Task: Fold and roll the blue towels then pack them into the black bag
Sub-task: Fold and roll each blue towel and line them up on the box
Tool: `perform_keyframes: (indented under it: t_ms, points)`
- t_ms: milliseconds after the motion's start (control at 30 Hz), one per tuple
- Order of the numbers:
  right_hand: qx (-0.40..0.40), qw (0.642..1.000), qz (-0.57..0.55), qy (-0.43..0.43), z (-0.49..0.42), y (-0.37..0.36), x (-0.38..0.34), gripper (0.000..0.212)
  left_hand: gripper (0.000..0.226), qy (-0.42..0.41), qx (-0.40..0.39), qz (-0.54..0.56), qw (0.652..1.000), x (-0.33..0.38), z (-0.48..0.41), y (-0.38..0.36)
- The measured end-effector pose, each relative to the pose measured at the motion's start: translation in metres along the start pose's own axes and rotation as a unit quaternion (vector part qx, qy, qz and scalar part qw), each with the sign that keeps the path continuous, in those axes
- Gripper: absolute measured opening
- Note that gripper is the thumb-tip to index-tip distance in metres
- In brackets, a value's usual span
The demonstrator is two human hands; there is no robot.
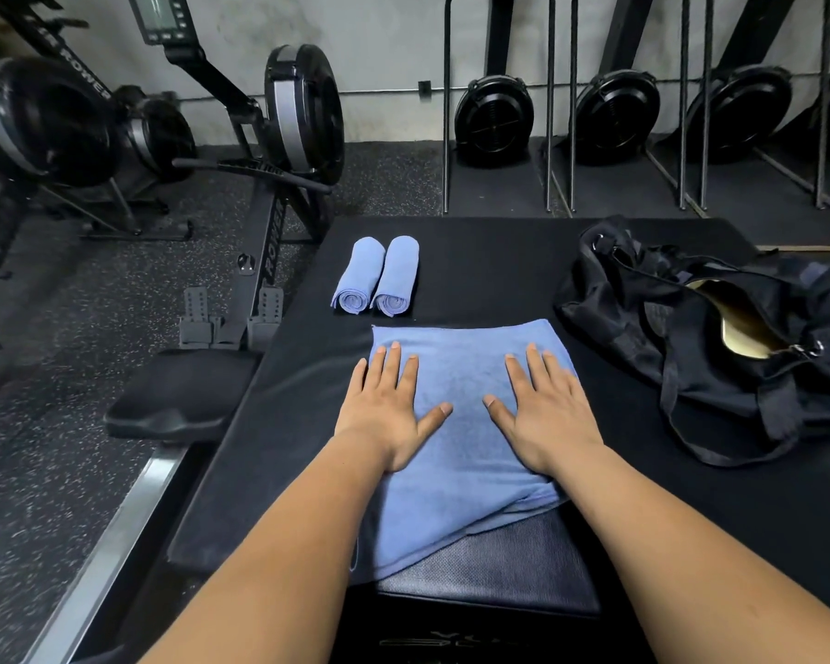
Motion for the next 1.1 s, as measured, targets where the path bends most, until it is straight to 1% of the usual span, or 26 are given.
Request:
perform_keyframes:
  t_ms: [133,200,267,333,400,467,533,633,700,767,867,967,1100]
  points:
    - [-0.033,0.999,-0.001,-0.004,-0.006,0.003,0.000,0.085,0.099,0.008,0.019,-0.071,0.997,0.005,0.001,0.006]
    - [-0.051,0.999,0.002,-0.013,-0.007,0.006,-0.003,0.084,0.094,0.016,0.034,-0.093,0.995,0.010,0.007,0.010]
    - [-0.049,0.999,-0.010,-0.016,-0.003,0.010,-0.011,0.082,0.086,0.022,0.024,-0.058,0.998,0.014,0.015,0.015]
    - [-0.007,1.000,-0.020,0.009,0.006,0.015,-0.022,0.076,0.080,0.017,0.017,0.030,0.999,0.013,0.023,0.018]
    - [0.040,0.998,-0.020,0.050,0.020,0.017,-0.031,0.073,0.074,-0.020,0.061,0.118,0.991,0.006,0.033,0.018]
    - [0.070,0.993,-0.024,0.093,0.038,0.017,-0.038,0.080,0.070,-0.088,0.102,0.189,0.973,-0.007,0.049,0.018]
    - [0.091,0.987,-0.034,0.131,0.055,0.014,-0.042,0.082,0.065,-0.159,0.116,0.228,0.954,-0.020,0.067,0.015]
    - [0.126,0.974,-0.038,0.185,0.085,0.013,-0.048,0.073,0.062,-0.207,0.122,0.238,0.941,-0.034,0.102,0.014]
    - [0.147,0.963,-0.030,0.226,0.105,0.012,-0.053,0.064,0.064,-0.217,0.115,0.228,0.942,-0.042,0.121,0.014]
    - [0.154,0.954,-0.005,0.256,0.121,0.011,-0.057,0.054,0.059,-0.229,0.112,0.208,0.944,-0.051,0.132,0.011]
    - [0.178,0.949,0.023,0.260,0.128,0.006,-0.056,0.031,0.039,-0.202,0.128,0.189,0.952,-0.061,0.137,0.010]
    - [0.213,0.954,0.024,0.208,0.125,0.016,-0.055,0.012,0.026,-0.140,0.151,0.188,0.960,-0.059,0.139,0.020]
    - [0.237,0.961,0.037,0.140,0.110,0.035,-0.048,0.011,0.017,-0.061,0.160,0.207,0.963,-0.055,0.130,0.039]
Point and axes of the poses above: each hand's wrist, its own z-axis away from the middle knuckle, its own y-axis out of the back of the hand, x = y × z, the point moved 2 cm from there along -z, towards the middle knuckle, and after that the axes turned 13 degrees about y, right-handed, at the moved point
